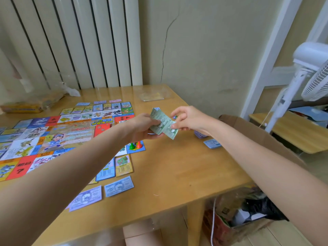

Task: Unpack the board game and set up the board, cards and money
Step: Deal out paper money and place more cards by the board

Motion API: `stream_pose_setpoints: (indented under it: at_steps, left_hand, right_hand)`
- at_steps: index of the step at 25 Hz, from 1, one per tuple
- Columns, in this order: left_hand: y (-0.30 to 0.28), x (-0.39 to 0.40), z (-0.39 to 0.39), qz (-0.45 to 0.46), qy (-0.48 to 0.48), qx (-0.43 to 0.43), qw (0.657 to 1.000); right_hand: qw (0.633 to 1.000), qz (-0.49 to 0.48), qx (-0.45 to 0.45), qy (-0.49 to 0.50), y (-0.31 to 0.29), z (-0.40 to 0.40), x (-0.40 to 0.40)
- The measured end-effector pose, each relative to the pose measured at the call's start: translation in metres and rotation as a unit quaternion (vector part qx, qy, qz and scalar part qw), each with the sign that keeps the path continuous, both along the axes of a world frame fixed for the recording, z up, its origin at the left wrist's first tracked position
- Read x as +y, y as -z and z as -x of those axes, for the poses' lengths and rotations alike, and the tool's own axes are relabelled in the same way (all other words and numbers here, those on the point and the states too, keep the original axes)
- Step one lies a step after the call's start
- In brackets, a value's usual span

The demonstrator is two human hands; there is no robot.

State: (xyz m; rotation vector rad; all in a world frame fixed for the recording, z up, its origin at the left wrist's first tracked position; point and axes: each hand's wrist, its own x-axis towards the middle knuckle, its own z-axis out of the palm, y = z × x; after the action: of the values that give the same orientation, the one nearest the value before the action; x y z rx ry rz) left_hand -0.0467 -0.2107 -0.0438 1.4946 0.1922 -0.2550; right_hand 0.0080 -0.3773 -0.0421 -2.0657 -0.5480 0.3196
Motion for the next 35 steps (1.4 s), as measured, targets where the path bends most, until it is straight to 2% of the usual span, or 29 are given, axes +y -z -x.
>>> stream_pose_setpoints:
  at_steps: [2,7,13,18,20,22,24,31,35]
  left_hand:
    - [-0.002,0.017,-0.003,0.017,-0.044,-0.003,0.999]
    - [-0.004,0.054,-0.003,0.03,-0.117,0.008,0.993]
    - [0.0,0.056,-0.007,0.034,-0.106,0.015,0.994]
    - [0.004,0.059,-0.014,0.008,-0.096,0.013,0.995]
    - [0.003,0.062,-0.016,-0.013,-0.1,0.006,0.995]
    - [-0.001,0.067,-0.018,-0.027,-0.095,-0.002,0.995]
    - [-0.005,0.078,-0.019,-0.034,-0.105,-0.01,0.994]
    - [-0.015,0.161,-0.015,-0.016,-0.173,-0.053,0.983]
    - [-0.017,0.227,-0.005,0.023,-0.262,-0.054,0.963]
  right_hand:
    - [0.999,0.032,-0.002,0.01,0.004,-0.011,0.002]
    - [0.974,0.219,-0.033,-0.039,0.019,-0.038,0.006]
    - [0.954,0.284,-0.088,-0.021,0.031,-0.047,0.024]
    - [0.94,0.327,-0.093,0.005,0.024,-0.046,0.031]
    - [0.965,0.248,-0.086,0.02,0.013,-0.043,0.044]
    - [0.996,0.086,-0.029,-0.002,-0.003,-0.04,0.068]
    - [0.999,0.001,0.008,-0.037,-0.017,-0.036,0.095]
    - [0.991,-0.015,-0.079,-0.106,-0.033,-0.041,0.196]
    - [0.981,0.028,-0.12,-0.152,-0.022,-0.058,0.275]
